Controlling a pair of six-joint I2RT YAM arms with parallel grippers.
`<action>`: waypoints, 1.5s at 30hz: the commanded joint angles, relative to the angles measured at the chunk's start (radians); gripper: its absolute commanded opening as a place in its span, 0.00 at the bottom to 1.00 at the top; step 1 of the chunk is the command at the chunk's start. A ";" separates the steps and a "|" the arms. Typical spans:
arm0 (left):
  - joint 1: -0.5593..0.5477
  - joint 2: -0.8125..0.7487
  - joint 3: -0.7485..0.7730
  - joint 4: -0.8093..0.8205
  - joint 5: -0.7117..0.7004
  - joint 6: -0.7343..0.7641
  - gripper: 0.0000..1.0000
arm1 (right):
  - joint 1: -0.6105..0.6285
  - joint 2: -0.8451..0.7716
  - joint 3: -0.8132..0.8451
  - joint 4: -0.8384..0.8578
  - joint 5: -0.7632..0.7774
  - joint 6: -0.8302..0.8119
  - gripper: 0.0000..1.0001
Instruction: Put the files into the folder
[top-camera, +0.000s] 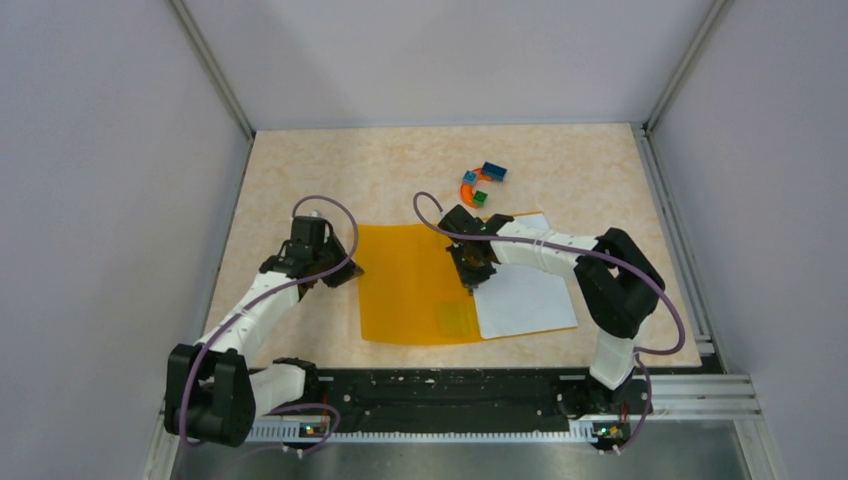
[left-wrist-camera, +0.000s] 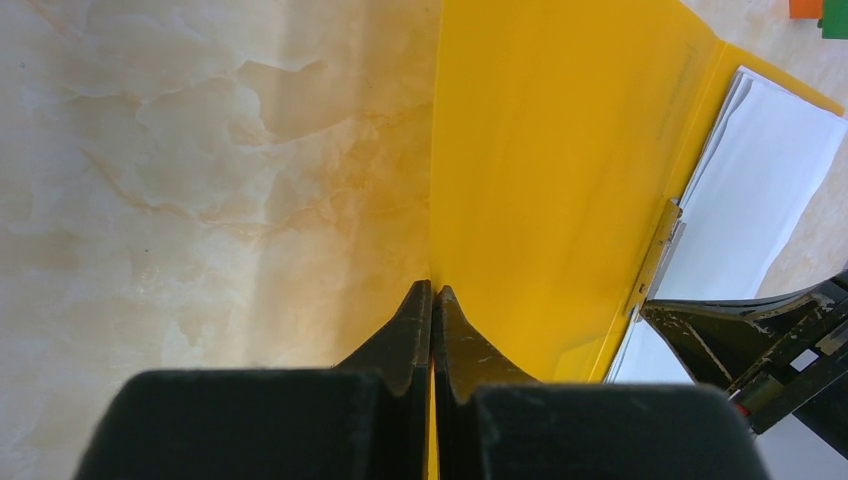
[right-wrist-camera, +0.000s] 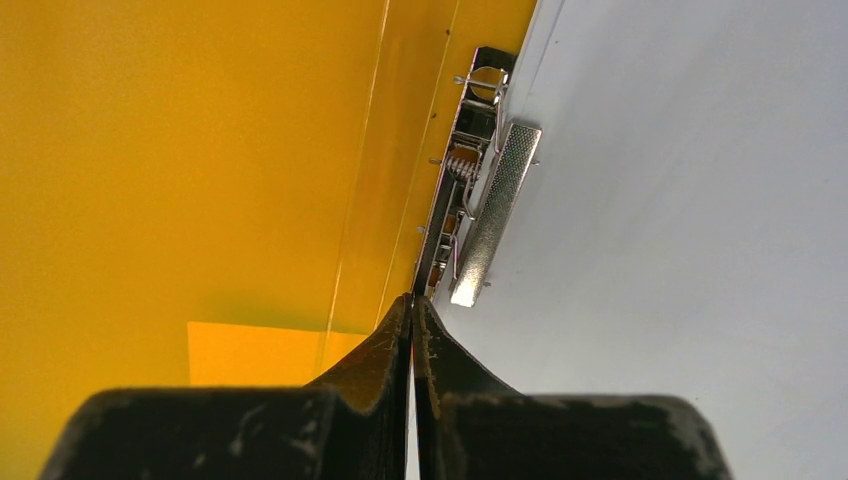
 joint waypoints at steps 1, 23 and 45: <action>-0.001 -0.020 0.009 0.023 0.002 0.019 0.00 | -0.010 -0.017 0.042 -0.012 0.032 0.007 0.00; 0.001 -0.029 0.076 -0.036 -0.006 0.083 0.00 | -0.010 -0.050 0.090 -0.018 0.059 0.008 0.00; 0.015 0.015 0.546 -0.290 0.136 0.434 0.00 | -0.324 -0.424 -0.209 0.254 0.033 0.077 0.01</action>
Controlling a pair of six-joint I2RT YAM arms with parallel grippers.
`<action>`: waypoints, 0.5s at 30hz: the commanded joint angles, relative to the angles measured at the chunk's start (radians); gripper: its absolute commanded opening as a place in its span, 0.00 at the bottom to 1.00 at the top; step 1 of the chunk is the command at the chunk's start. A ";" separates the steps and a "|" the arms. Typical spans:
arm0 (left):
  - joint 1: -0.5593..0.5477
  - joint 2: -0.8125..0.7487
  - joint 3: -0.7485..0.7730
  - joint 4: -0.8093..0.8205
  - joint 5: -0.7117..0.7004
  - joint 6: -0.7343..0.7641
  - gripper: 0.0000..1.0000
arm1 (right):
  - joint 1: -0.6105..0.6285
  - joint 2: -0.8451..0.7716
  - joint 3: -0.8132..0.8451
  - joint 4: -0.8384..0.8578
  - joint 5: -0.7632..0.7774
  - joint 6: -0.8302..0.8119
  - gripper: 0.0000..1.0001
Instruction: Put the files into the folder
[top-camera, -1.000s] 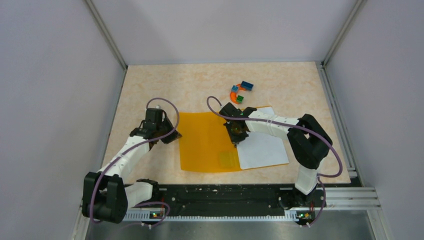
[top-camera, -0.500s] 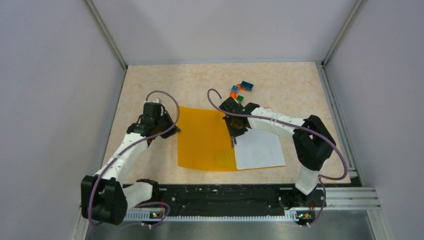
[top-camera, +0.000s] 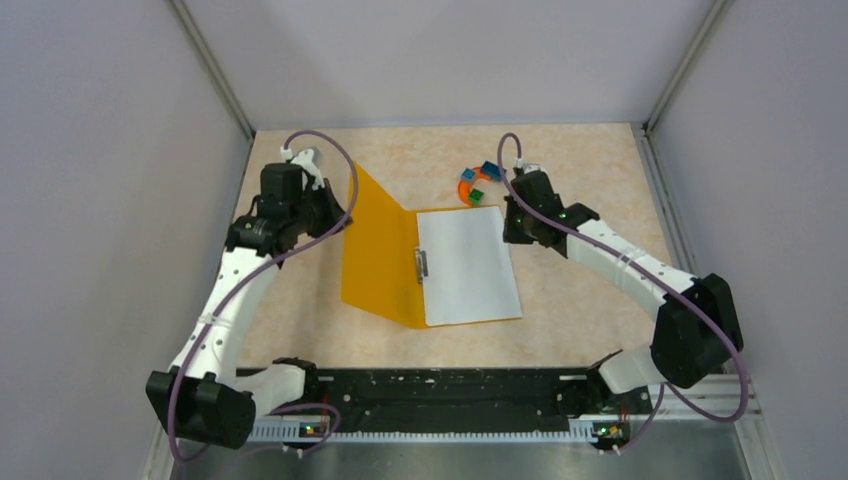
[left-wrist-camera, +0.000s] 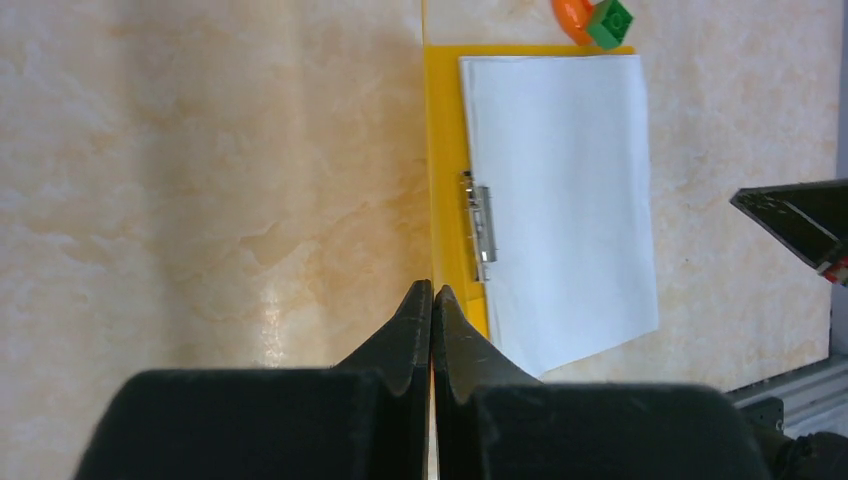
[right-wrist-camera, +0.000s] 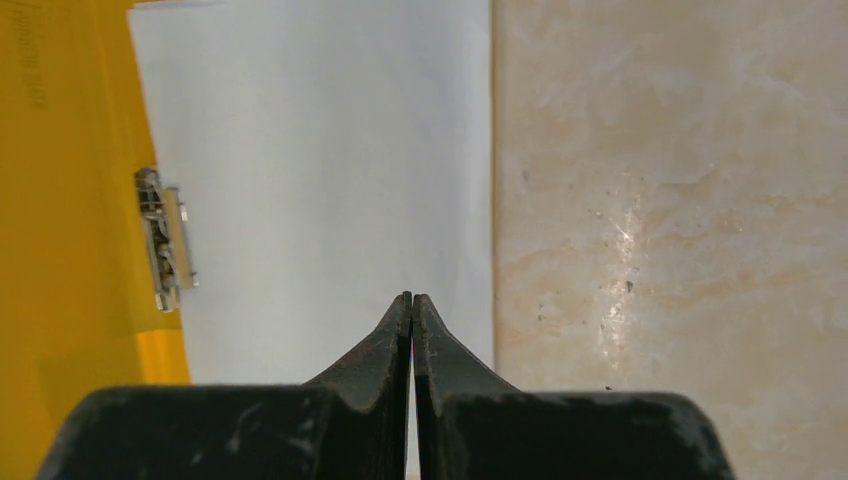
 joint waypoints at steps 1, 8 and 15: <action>0.002 0.060 0.108 -0.027 0.164 0.094 0.00 | -0.087 -0.056 -0.120 0.115 -0.040 0.035 0.02; -0.148 0.123 0.093 0.075 0.235 -0.049 0.29 | -0.138 -0.073 -0.241 0.220 -0.103 0.062 0.09; -0.286 0.138 0.040 0.297 0.233 -0.221 0.75 | -0.140 -0.059 -0.278 0.250 -0.100 0.061 0.12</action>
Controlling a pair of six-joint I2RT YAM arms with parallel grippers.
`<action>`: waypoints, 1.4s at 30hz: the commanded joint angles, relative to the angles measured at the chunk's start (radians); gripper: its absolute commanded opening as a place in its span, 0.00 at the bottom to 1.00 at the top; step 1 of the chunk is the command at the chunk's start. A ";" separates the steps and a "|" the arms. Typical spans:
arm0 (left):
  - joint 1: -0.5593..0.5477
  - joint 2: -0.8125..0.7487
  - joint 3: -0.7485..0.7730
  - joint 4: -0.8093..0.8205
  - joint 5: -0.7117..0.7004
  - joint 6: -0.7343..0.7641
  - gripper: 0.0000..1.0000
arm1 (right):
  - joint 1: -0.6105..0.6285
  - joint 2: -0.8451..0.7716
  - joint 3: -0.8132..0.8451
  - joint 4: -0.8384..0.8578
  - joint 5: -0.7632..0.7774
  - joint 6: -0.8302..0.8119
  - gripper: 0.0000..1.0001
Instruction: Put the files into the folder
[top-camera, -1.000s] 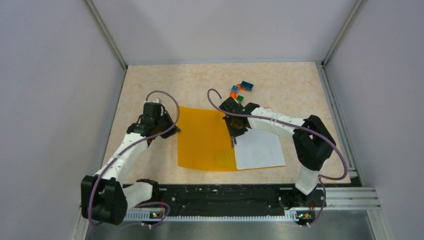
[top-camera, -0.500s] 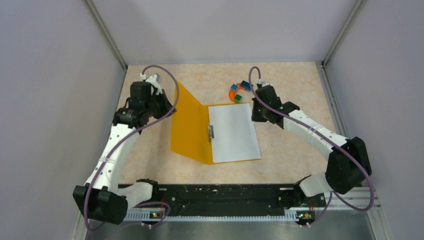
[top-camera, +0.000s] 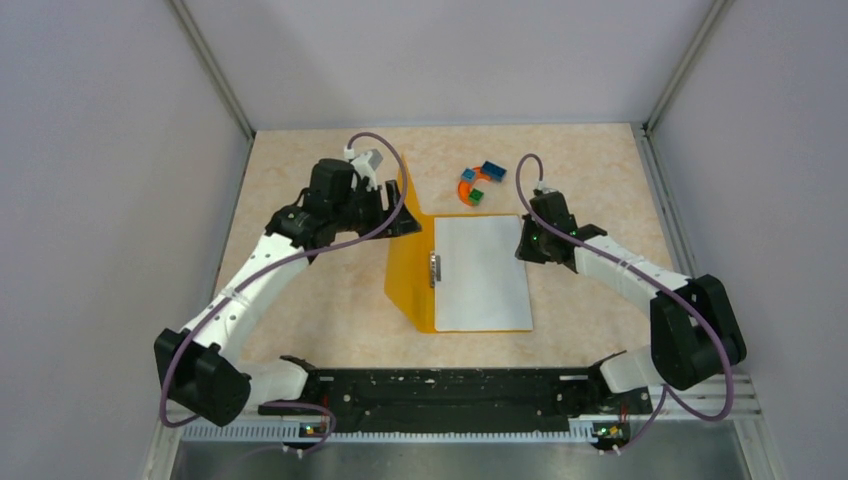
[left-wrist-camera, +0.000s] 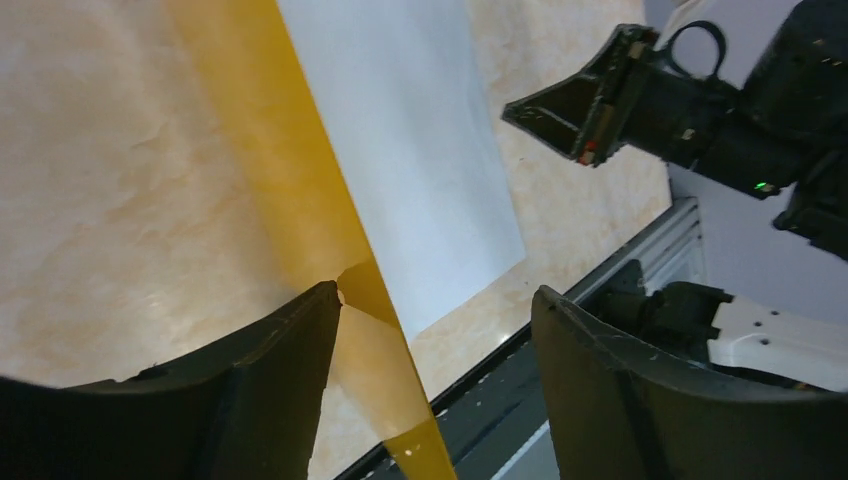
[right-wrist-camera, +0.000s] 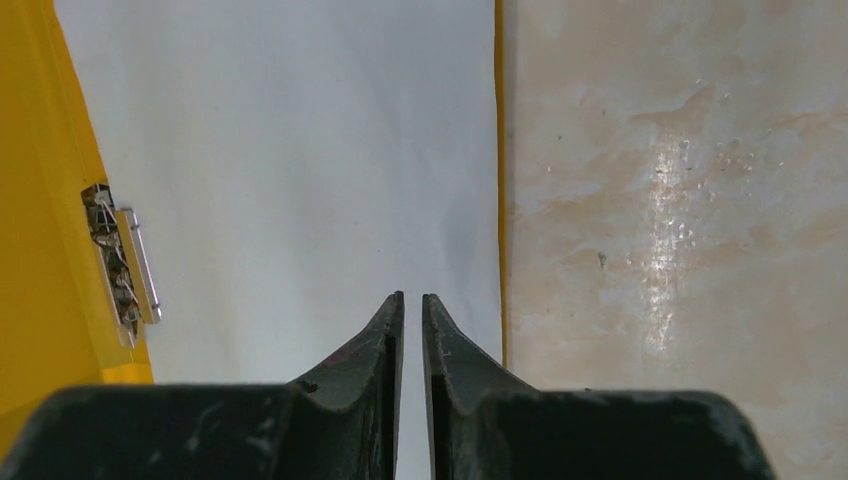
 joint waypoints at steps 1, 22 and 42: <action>-0.045 0.011 -0.025 0.214 0.041 -0.133 0.78 | -0.001 -0.029 -0.014 0.077 -0.002 0.010 0.13; -0.275 0.318 -0.073 0.733 0.039 -0.246 0.98 | -0.054 -0.471 0.041 -0.175 0.325 0.036 0.60; -0.289 0.630 -0.093 0.678 -0.014 -0.221 0.98 | -0.054 -0.349 0.082 -0.107 0.190 0.029 0.73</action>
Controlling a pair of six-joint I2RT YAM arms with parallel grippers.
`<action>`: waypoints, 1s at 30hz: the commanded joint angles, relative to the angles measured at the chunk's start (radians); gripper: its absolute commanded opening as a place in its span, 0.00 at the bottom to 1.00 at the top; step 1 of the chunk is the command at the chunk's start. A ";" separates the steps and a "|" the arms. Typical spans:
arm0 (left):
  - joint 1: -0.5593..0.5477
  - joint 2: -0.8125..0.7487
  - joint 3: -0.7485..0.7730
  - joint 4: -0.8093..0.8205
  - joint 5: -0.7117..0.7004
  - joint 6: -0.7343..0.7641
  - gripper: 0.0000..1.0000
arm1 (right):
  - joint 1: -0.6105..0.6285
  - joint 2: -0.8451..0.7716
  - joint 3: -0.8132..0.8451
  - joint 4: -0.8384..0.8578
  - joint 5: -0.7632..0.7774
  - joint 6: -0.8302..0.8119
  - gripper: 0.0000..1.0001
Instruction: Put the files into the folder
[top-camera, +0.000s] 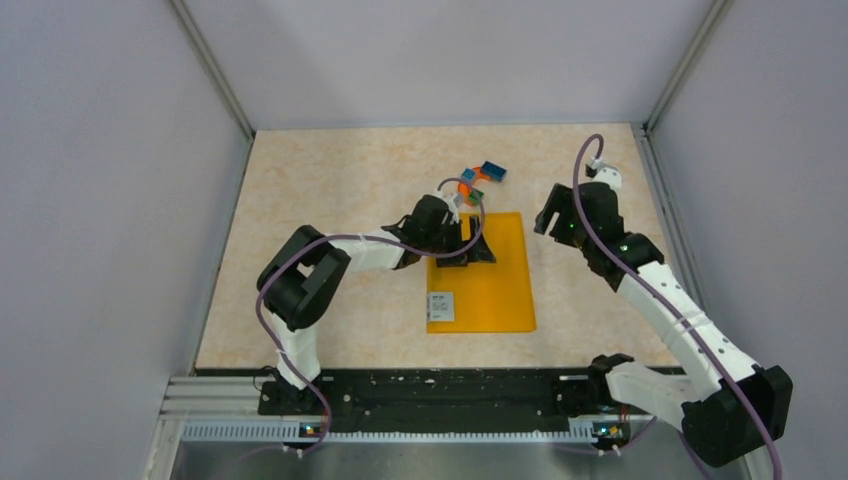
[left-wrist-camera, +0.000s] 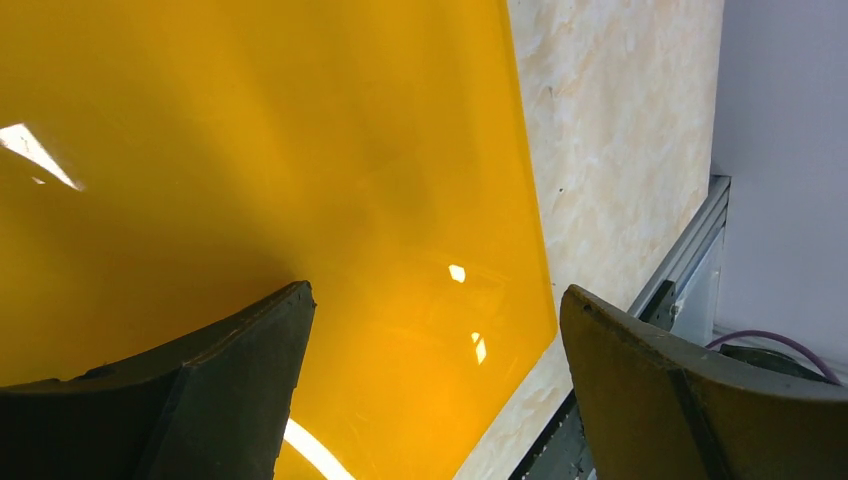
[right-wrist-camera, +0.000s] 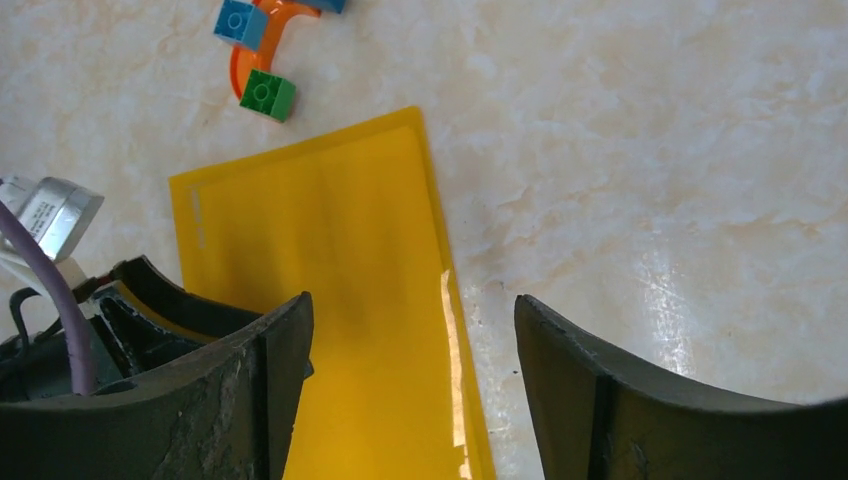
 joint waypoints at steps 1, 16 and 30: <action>-0.004 -0.038 -0.008 -0.046 -0.043 0.038 0.98 | -0.006 0.039 0.001 0.056 -0.038 0.004 0.74; 0.092 -0.484 0.111 -0.506 -0.399 0.148 0.98 | 0.021 0.147 0.081 0.098 -0.111 -0.009 0.94; 0.222 -0.715 0.031 -0.626 -0.547 0.294 0.98 | 0.073 0.186 0.107 0.134 -0.114 -0.013 0.99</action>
